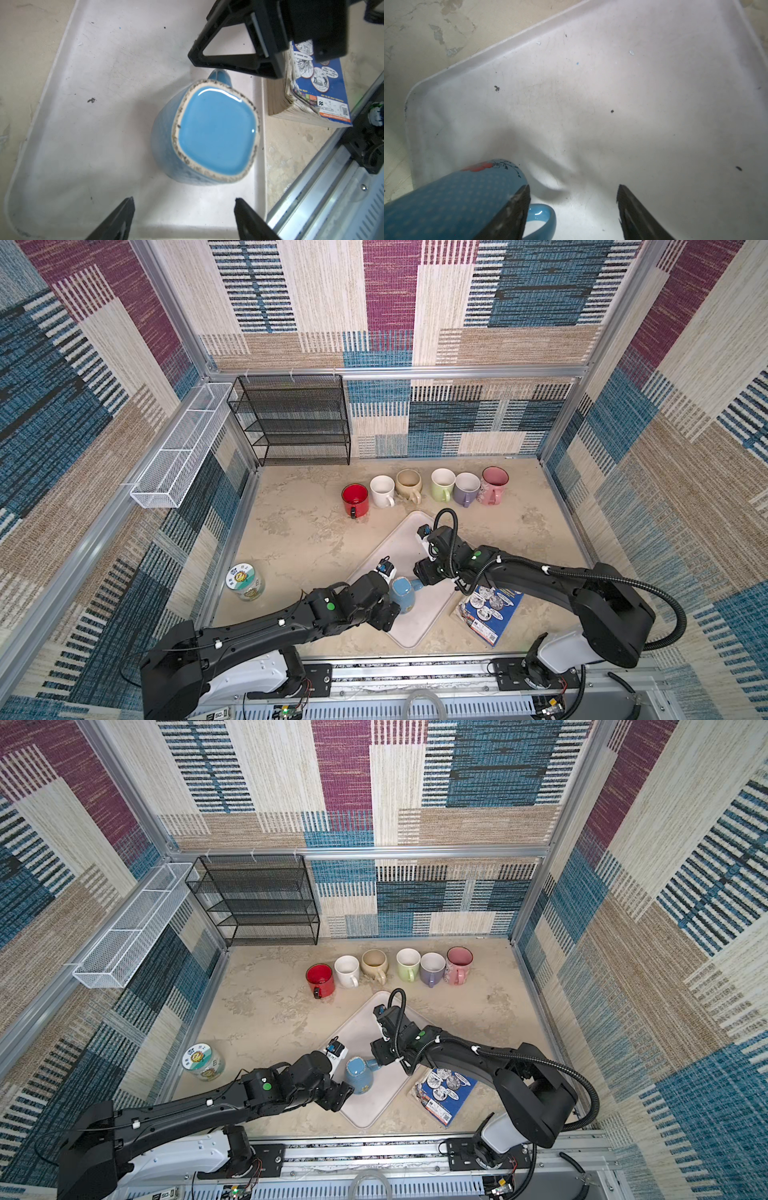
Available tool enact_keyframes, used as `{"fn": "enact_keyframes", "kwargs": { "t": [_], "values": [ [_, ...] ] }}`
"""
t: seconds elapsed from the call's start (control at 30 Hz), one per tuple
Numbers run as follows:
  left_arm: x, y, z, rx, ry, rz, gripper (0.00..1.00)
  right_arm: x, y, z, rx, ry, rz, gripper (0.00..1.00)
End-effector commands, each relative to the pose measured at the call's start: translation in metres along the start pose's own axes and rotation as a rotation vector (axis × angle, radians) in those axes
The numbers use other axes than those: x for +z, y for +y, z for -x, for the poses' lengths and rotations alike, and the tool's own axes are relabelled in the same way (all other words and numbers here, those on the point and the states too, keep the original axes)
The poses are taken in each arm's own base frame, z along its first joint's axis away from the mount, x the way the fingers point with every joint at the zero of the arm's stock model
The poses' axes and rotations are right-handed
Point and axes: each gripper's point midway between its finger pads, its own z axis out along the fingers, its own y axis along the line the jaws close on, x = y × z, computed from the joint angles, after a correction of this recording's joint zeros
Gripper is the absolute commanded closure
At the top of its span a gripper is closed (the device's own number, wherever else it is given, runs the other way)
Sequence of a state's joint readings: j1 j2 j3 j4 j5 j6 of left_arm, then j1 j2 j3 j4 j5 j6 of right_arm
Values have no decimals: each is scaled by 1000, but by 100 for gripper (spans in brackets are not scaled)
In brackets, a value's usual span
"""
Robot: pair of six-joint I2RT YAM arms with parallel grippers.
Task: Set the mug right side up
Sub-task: 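Close the right gripper on the blue mug's handle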
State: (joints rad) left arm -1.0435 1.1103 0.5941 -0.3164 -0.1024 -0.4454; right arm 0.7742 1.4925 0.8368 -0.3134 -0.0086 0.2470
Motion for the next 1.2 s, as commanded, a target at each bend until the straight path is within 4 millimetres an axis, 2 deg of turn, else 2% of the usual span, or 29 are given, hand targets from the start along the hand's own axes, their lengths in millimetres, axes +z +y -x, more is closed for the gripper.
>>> {"fn": "enact_keyframes", "kwargs": {
  "t": [0.0,0.37,0.7,0.83,1.03,1.17],
  "values": [
    [4,-3,18,9,-65,6,19,-1,0,-1,5,-1,0,31],
    [26,16,30,-52,-45,78,19,-4,-1,-3,10,-12,0,32],
    [35,47,46,-130,-49,107,19,0,8,2,13,-16,37,33],
    [33,49,51,-134,-57,107,19,-2,0,5,15,-16,-14,34],
    [20,50,55,-146,-81,108,19,-13,-9,8,17,-22,-68,36],
    [8,51,55,-161,-105,109,19,-23,-6,14,3,-33,-61,40]
  ]
}}
